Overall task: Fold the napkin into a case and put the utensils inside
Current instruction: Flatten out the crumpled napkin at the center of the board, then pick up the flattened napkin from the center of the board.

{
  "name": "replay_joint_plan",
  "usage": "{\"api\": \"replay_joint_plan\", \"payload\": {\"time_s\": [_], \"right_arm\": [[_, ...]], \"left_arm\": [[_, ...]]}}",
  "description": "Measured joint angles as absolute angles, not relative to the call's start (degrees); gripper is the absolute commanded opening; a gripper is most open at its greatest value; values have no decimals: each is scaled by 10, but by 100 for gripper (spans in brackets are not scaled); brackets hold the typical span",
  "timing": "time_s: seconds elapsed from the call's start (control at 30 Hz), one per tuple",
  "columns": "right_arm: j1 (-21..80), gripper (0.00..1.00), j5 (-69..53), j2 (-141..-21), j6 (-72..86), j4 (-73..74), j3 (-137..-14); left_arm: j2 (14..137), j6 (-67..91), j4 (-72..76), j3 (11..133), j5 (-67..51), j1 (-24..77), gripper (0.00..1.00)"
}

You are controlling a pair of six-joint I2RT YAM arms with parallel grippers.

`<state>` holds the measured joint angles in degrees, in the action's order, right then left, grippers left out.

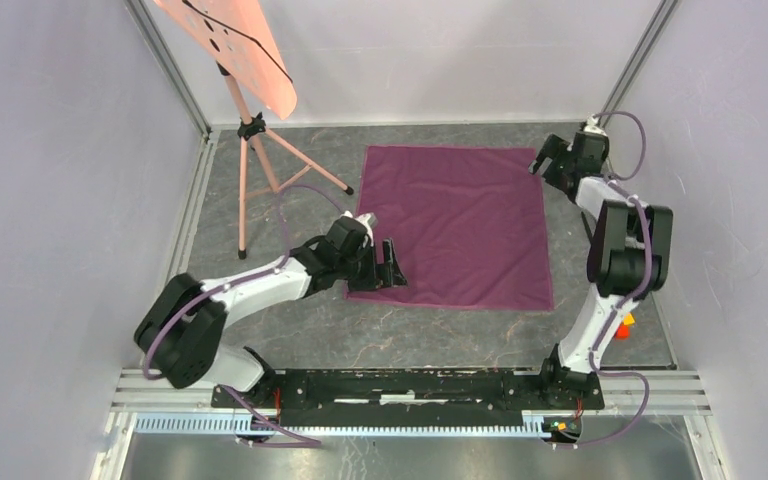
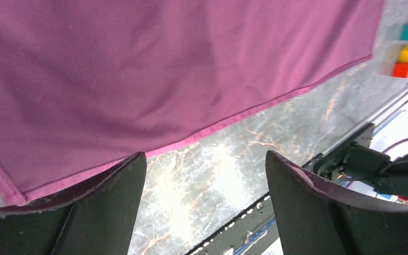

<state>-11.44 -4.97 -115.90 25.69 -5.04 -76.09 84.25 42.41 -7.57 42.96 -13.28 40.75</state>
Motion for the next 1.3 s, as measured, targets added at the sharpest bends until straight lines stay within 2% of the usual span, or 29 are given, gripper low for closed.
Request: {"api": "replay_joint_plan", "payload": {"time_s": [0.23,0.4,0.47,0.6,0.63,0.77,1.13,1.3], "right_arm": [[27,98,-16,-848,206,70,-539],[25,97,1,-670,223,170,-375],[19,88,32,-625,243,227,-342],[-3,57,83,-546,288,334,-316],[-12,53,93,-532,298,352,-316],[-39,52,114,-523,340,384,-316],[-39,51,111,-625,402,428,-343],[-39,40,111,-655,413,425,-344]], "left_arm": [[663,425,-130,417,-90,406,100],[553,425,-176,383,-58,405,100],[524,426,-194,371,-45,405,100],[494,425,-231,361,-19,403,100],[492,425,-238,361,-15,403,100],[494,425,-252,361,-11,402,100],[502,425,-255,362,-11,402,100],[519,425,-250,362,-12,402,100]]}}
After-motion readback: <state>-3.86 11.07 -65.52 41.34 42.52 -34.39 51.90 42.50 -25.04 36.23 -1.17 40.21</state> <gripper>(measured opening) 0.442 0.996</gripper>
